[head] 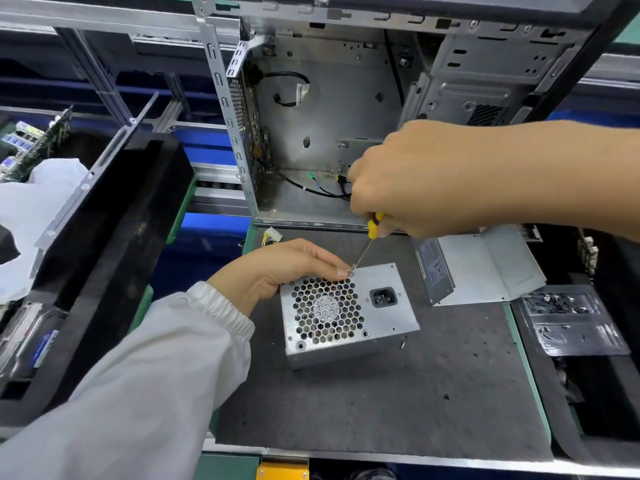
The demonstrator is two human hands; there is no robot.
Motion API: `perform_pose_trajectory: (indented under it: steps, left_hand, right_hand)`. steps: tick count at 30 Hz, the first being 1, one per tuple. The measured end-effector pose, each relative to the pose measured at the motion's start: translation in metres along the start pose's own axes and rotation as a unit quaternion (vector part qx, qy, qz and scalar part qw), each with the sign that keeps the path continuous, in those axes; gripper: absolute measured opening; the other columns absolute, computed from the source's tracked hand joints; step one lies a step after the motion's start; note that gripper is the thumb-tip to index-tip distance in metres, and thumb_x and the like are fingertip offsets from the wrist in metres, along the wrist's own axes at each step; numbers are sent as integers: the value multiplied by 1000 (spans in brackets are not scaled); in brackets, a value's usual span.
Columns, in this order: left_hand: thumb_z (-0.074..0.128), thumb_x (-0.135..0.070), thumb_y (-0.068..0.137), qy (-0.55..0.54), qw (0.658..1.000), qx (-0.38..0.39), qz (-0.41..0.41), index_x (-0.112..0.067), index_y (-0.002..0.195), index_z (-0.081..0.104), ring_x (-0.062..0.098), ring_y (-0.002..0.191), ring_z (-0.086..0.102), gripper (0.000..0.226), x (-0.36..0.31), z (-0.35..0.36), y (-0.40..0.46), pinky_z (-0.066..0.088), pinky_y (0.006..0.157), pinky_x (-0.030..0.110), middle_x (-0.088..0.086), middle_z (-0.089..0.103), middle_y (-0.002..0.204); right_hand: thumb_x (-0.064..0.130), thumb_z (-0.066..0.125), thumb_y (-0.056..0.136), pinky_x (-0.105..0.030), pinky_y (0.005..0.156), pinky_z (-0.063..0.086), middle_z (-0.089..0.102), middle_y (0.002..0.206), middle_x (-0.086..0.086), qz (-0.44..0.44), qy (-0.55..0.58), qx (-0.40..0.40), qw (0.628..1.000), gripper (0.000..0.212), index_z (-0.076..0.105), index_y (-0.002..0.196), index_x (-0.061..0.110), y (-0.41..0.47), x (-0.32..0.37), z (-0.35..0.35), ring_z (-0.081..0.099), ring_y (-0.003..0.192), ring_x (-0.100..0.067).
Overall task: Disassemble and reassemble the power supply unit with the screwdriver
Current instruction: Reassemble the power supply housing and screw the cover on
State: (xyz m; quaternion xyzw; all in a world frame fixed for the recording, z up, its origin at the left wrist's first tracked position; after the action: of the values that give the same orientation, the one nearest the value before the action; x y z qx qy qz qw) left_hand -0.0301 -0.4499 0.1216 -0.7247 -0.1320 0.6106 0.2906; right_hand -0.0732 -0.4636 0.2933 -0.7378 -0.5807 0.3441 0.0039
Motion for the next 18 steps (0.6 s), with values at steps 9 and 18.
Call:
perform_pose_trajectory:
  steps: [9,18]
  left_hand:
    - [71,-15,86,11,1000,4,17,-23,88,78,19,104,62,11,-3,3,-2,33,114,49,-7,76,89]
    - [70,-12,88,22,1000,-4,20,-9,98,76,-1,76,59,12,-8,2,2,41,59,5,-7,72,83]
  right_hand:
    - [49,56,88,-27,43,22,44,72,0,-23,-39,114,992,41,43,98,11,7,5,14,29,51,-12]
    - [31,41,99,-22,48,39,44,57,0,21,67,202,977,40,41,62,16,-3,12,31,43,48,-18]
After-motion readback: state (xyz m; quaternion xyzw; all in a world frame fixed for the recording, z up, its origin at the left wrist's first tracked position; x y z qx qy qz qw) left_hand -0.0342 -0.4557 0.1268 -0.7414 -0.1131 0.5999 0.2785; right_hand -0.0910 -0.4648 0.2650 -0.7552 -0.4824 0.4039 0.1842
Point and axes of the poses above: each hand's wrist, its own y-axis towards the middle knuckle, its own z-axis out of the palm, x = y × z, the point moved 10 cm from there along y, towards the middle knuckle
